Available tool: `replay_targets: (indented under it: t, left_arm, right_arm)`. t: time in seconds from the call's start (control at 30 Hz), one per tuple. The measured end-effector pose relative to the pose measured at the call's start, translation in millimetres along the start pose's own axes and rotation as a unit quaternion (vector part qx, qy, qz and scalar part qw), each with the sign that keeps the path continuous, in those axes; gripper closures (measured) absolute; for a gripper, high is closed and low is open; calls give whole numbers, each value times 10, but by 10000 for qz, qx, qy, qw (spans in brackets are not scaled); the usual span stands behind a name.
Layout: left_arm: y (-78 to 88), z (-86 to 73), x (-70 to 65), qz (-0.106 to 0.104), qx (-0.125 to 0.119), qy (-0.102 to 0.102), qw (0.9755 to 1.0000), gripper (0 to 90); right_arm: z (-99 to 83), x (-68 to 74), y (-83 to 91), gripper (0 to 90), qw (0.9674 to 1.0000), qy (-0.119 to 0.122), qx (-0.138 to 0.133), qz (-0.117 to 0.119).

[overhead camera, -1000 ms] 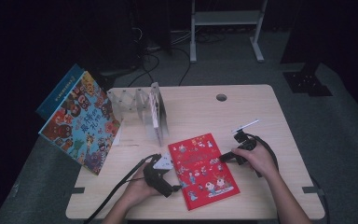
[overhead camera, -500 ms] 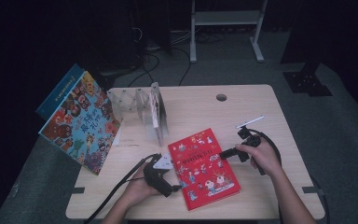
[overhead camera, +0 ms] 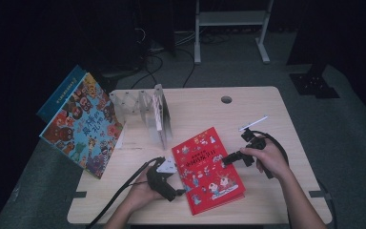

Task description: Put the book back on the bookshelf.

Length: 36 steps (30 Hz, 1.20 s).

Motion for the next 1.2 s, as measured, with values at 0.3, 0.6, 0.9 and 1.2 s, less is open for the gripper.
replay_targets:
  t: [0.3, 0.6, 0.9, 1.2]
  left_arm:
    - [0, 0, 0, 2, 0, 0, 10000, 0]
    - [0, -1, -2, -4, 0, 6, 10000, 0]
    - [1, 0, -2, -1, 2, 6, 10000, 0]
    - [1, 0, -2, -1, 1, 6, 10000, 0]
  right_arm:
    - [98, 96, -115, 664, 9999, 40, 72, 142]
    - [301, 85, -198, 663, 9999, 97, 16, 65]
    - [484, 61, -254, 694, 9999, 29, -9, 156]
    - [521, 131, -313, 751, 9993, 9, 63, 365]
Point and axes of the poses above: each handheld gripper's, and its own axes: y roughly backward along the jaws, z roughly out of its top, x roughly to its left, the point moved 8 cm from there along -y, roughly forward along the jaws, and after that the axes turned 5 degrees about -z, right-handed, at the moved point
